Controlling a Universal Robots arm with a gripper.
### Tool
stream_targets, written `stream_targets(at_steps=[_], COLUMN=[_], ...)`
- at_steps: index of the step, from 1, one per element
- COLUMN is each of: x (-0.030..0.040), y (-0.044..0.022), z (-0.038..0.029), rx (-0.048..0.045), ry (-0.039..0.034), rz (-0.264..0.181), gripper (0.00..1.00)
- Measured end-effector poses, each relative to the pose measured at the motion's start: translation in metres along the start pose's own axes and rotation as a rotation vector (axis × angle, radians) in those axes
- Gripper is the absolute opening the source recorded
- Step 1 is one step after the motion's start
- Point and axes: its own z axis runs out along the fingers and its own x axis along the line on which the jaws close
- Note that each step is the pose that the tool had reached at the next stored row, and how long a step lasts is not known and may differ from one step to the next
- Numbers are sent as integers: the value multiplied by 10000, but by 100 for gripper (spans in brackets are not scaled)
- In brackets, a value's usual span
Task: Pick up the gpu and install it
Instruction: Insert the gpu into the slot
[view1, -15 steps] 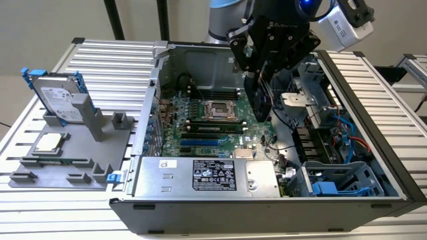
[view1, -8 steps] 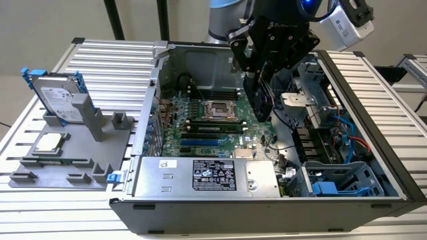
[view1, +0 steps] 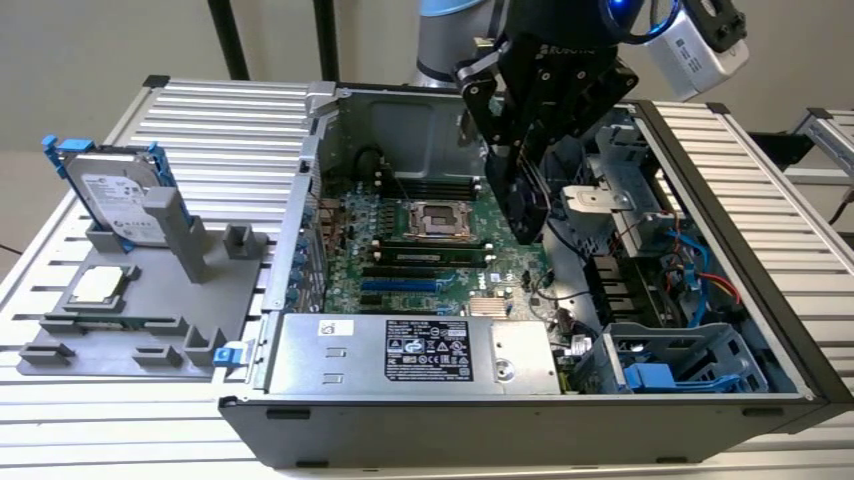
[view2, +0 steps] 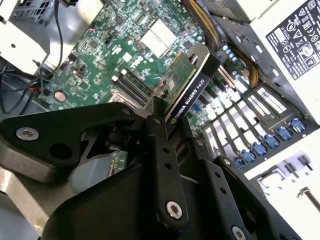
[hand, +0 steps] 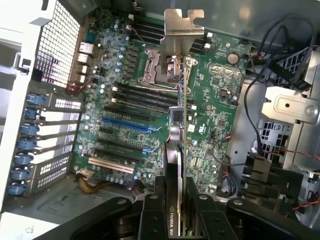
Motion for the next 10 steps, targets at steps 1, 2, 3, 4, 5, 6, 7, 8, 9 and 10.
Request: stream_targets(at_steps=[1,2,3,4,5,6,7,8,9,10], x=[0,0,0,0,0,0,0,0,0,0], y=[0,0,0,0,0,0,0,0,0,0], z=[0,0,0,0,0,0,0,0,0,0], rx=[1,1,1,2,2,2,2,2,3,3], ry=[2,4,7,9,11,13,16,17,20,22], rz=[-50,-103,-154,-206,-256,-308,-359,-411,-464,-517], gripper=[0,0,0,0,0,0,0,0,0,0])
